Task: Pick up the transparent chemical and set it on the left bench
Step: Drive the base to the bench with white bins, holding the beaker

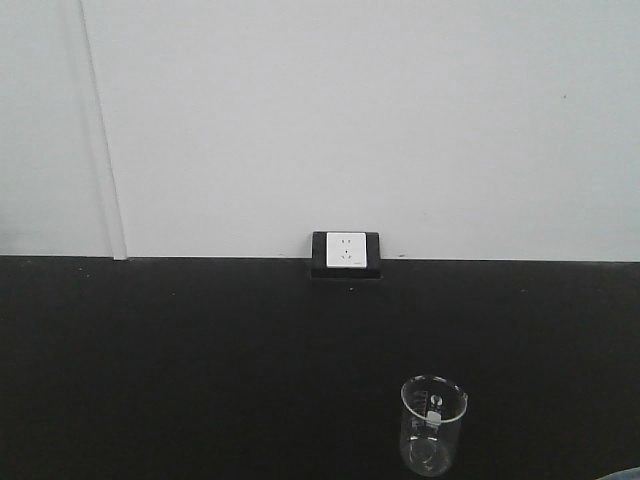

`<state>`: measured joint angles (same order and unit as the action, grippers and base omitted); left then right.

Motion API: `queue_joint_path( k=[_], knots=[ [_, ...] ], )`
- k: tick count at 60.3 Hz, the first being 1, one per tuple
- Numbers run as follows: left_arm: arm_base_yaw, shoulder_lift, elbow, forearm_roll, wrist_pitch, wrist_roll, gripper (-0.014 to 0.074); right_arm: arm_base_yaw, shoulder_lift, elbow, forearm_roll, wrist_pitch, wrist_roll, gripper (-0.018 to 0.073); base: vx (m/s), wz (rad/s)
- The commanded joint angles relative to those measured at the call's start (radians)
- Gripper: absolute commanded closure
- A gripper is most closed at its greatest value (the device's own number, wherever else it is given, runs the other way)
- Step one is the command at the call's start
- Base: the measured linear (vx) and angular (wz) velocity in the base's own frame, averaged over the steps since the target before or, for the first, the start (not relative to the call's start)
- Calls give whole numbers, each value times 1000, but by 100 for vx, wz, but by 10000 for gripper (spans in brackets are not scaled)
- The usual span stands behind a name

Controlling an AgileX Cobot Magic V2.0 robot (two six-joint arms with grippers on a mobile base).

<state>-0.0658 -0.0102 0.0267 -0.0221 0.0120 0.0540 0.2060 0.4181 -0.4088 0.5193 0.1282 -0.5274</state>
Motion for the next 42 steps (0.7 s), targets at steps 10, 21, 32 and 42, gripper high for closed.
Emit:
queue_joint_path(
  k=[10,21,32,42],
  knots=[
    [-2,-19,16,-1,-78,-8,600,1,6,-30,1,-68,-11,562,-23,-2],
    [-2,-19,16,-1,-78,-8,600,1,6,-30,1,-68,-11,562,-27,-1],
    [-2,-19,16,-1,-78,-8,600,1,6,-30,1,-68,-11,562,-30,-2],
    [-2,-19,16,-1,-78,-8,600,1,6,-30,1,-68,-11,562,-33,4]
  ],
)
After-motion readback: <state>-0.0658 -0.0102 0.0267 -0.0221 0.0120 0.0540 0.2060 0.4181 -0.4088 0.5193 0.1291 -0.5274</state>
